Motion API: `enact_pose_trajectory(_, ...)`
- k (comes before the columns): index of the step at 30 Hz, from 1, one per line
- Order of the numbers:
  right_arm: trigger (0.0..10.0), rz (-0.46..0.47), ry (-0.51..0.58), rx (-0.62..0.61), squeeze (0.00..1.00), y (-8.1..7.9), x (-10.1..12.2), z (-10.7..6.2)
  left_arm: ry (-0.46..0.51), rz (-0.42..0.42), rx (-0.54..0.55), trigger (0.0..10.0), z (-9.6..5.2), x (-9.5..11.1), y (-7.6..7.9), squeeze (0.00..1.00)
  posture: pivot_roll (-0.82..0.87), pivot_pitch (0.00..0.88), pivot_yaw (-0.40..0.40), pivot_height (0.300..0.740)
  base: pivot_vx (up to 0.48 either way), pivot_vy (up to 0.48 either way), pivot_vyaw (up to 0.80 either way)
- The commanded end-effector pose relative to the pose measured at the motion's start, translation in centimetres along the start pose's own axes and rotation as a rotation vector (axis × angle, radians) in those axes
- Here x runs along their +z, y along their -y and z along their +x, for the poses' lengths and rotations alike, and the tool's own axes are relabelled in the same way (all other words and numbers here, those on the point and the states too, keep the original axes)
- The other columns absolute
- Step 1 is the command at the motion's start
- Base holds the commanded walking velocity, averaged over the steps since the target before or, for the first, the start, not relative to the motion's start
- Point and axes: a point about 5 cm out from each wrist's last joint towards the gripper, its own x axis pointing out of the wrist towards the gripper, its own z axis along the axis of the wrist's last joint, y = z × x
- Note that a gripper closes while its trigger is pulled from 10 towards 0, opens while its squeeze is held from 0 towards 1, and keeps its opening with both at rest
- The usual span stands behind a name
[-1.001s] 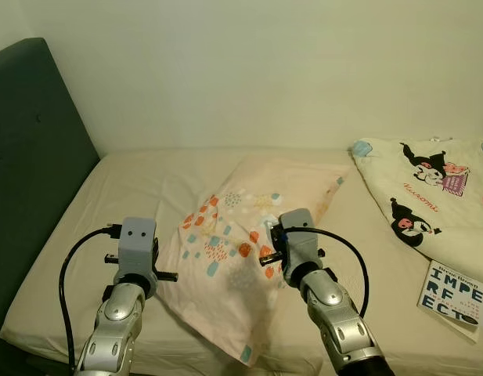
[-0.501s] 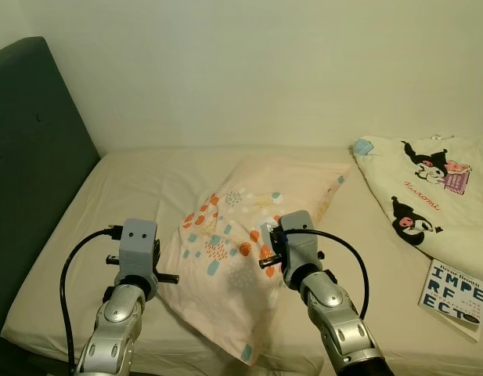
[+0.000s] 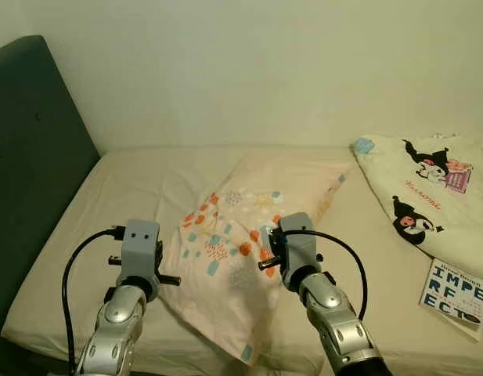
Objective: Clean up the room
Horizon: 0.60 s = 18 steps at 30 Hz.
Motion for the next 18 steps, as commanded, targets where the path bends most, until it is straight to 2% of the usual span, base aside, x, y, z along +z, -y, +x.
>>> enact_pose_trajectory(1, 10.0, 0.048, -0.028, 0.015, 0.00, -0.21, -0.50, -0.09, -0.038, -0.005, 0.011, 10.0, -0.30, -0.69, -0.55, 0.00, -0.08, 0.096, 0.024, 0.708, 0.000, 0.000, 0.00)
enact_pose_trajectory(3, 10.0, 0.048, -0.028, 0.015, 0.00, -0.21, -0.50, -0.09, -0.038, -0.005, 0.011, 10.0, -0.30, -0.69, -0.55, 0.00, -0.08, 0.096, 0.024, 0.708, 0.000, 0.000, 0.00)
enact_pose_trajectory(4, 10.0, 0.086, -0.023, 0.031, 0.00, -0.24, -0.43, -0.16, -0.055, -0.005, -0.002, 10.0, -0.31, -0.85, -0.29, 0.00, -0.08, 0.096, 0.024, 0.708, 0.000, 0.000, 0.00)
enact_pose_trajectory(9, 10.0, 0.152, -0.017, 0.029, 0.00, 0.04, -0.41, -0.29, -0.073, -0.044, -0.030, 10.0, -0.55, -1.09, 0.17, 0.00, -0.08, 0.100, 0.015, 0.708, 0.000, 0.000, 0.00)
enact_pose_trajectory(13, 10.0, 0.156, -0.015, 0.020, 0.00, 0.15, -0.40, -0.34, -0.079, -0.055, -0.033, 10.0, -0.61, -1.18, 0.21, 0.00, -0.08, 0.101, 0.017, 0.708, 0.000, 0.000, 0.00)
enact_pose_trajectory(15, 10.0, 0.131, -0.025, 0.012, 0.00, 0.27, -0.48, -0.33, -0.087, -0.027, -0.018, 10.0, -0.61, -1.31, 0.11, 0.00, -0.08, 0.103, 0.018, 0.708, 0.000, 0.000, 0.00)
enact_pose_trajectory(16, 10.0, 0.052, -0.040, -0.001, 0.00, 0.35, -0.65, -0.22, -0.075, 0.002, -0.002, 10.0, -0.53, -1.33, -0.02, 0.00, -0.08, 0.101, 0.019, 0.708, 0.000, 0.000, 0.00)
enact_pose_trajectory(18, 10.0, 0.020, -0.046, -0.015, 0.00, 0.49, -0.73, -0.13, -0.056, 0.018, 0.008, 10.0, -0.41, -1.09, -0.08, 0.00, -0.08, 0.098, 0.010, 0.708, 0.000, 0.000, 0.00)
